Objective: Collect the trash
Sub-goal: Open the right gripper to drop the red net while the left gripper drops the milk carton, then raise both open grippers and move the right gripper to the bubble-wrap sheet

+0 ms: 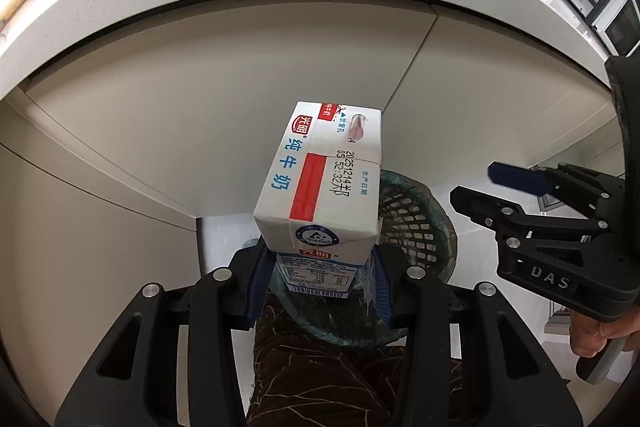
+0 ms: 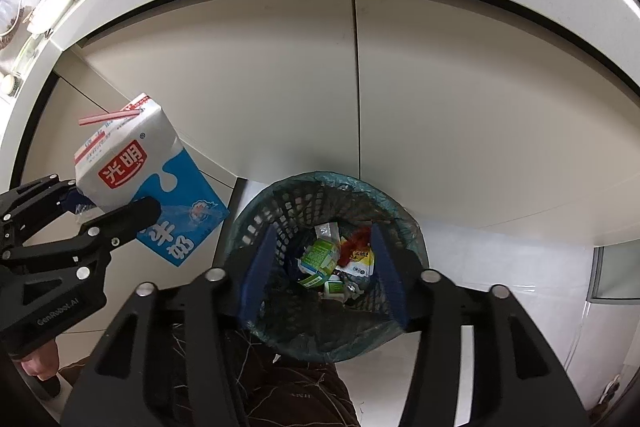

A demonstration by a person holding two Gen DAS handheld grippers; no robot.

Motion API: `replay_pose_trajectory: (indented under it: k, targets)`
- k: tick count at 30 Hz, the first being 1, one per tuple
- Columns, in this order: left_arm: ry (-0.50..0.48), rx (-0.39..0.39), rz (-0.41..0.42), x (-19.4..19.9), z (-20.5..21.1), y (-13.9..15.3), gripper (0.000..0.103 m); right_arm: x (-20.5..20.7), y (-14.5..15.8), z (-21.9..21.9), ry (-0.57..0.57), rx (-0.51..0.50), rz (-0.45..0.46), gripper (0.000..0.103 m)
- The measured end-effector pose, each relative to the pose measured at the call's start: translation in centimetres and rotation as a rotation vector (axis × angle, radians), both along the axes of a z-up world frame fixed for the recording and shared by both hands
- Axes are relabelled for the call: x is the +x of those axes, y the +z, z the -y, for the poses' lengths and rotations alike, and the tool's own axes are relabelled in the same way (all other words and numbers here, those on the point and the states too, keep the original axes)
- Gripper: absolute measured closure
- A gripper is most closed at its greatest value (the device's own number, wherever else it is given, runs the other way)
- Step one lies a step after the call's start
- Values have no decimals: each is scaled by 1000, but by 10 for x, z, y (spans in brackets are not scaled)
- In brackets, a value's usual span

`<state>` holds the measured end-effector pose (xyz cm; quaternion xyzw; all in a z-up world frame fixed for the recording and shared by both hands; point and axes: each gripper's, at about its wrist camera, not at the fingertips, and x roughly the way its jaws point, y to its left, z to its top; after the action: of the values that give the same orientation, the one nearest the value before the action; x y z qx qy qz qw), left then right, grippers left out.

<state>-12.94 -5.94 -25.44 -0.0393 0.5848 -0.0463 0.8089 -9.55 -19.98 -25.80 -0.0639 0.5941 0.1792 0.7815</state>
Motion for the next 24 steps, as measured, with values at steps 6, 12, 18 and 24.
replay_pose_trajectory:
  k: [6, 12, 18, 24]
  targets:
    - [-29, 2, -18, 8, 10, -6, 61, 3, 6, 24, -83, -12, 53, 15]
    - [-71, -7, -31, 18, 26, -13, 61, 1, 11, 50, -141, -52, 86, 10]
    - [-111, -23, -45, 28, 42, -22, 61, -1, 17, 75, -188, -67, 92, 10]
    - [-125, -14, -30, 31, 48, -20, 55, 2, 22, 87, -218, -67, 98, 10]
